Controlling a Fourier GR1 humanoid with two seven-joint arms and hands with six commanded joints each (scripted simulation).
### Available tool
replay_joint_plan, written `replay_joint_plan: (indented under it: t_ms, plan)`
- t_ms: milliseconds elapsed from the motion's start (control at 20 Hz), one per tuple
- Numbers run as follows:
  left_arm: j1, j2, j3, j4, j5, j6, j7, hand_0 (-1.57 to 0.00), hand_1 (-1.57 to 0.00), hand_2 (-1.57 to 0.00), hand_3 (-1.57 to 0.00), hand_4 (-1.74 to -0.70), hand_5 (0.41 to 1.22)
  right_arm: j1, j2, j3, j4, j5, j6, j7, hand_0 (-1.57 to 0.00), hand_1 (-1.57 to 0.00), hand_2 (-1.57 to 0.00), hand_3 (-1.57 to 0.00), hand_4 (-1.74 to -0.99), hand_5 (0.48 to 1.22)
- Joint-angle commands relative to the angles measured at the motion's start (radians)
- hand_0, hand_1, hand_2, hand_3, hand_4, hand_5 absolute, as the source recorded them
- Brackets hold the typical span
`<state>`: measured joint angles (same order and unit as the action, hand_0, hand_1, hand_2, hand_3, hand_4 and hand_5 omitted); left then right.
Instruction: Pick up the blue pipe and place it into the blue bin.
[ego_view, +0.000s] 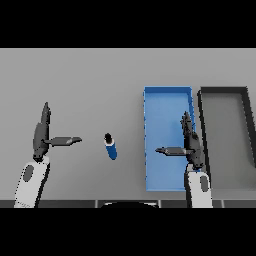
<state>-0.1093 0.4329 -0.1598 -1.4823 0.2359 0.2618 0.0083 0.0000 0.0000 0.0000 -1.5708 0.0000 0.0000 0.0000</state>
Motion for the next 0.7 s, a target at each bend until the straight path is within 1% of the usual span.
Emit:
replay_joint_plan:
  t_ms: [0,250,300,350,400,450,500,600,650]
  plan:
    - [-0.002,0.000,0.001,0.001,0.001,0.000,-0.004,0.00,0.00,0.00,0.00,-0.97,0.593,-0.002,0.000,0.000,0.001,0.000,-0.001,0.001,0.00,0.00,0.00,0.00,-1.205,0.629]
    - [-0.017,0.006,0.005,0.018,0.004,-0.013,-0.005,0.00,0.00,0.00,0.00,-0.97,0.593,-0.023,-0.002,-0.006,0.016,-0.001,-0.004,0.011,0.00,0.00,0.00,0.00,-1.205,0.629]
    - [0.014,0.066,-0.021,0.021,-0.009,-0.109,-0.074,0.00,0.00,0.00,0.00,-0.97,0.593,0.014,-0.068,0.026,-0.020,0.079,0.006,-0.072,0.00,0.00,0.00,0.00,-1.205,0.629]
    - [0.036,0.109,-0.032,0.033,-0.013,-0.178,-0.120,0.00,0.00,0.00,0.00,-0.96,0.592,0.049,-0.096,0.054,-0.054,0.130,0.008,-0.125,0.00,0.00,0.00,0.00,-1.201,0.628]
    - [0.030,0.137,-0.038,0.048,-0.019,-0.219,-0.138,0.00,0.00,0.00,0.00,-0.96,0.590,0.066,-0.115,0.070,-0.077,0.164,0.008,-0.126,0.00,0.00,0.00,0.00,-1.197,0.627]
    - [0.040,0.145,-0.045,0.043,-0.019,-0.242,-0.160,0.00,0.00,0.00,0.00,-0.96,0.590,0.079,-0.126,0.076,-0.091,0.172,0.015,-0.133,0.00,0.00,0.00,0.00,-1.197,0.626]
    - [0.030,0.159,-0.044,0.052,-0.019,-0.262,-0.166,0.00,0.00,0.00,0.00,-0.96,0.592,0.081,-0.132,0.082,-0.100,0.178,0.019,-0.114,0.00,0.00,0.00,0.00,-1.193,0.622]
    - [0.037,0.153,-0.055,0.061,-0.021,-0.278,-0.174,0.00,0.00,0.00,0.00,-0.96,0.594,0.089,-0.129,0.091,-0.114,0.186,0.019,-0.108,0.00,0.00,0.00,0.00,-1.206,0.625]
    - [0.038,0.166,-0.052,0.061,-0.006,-0.309,-0.192,0.00,0.00,0.00,0.00,-0.96,0.593,0.087,-0.131,0.094,-0.113,0.190,0.020,-0.097,0.00,0.00,0.00,0.00,-1.203,0.625]
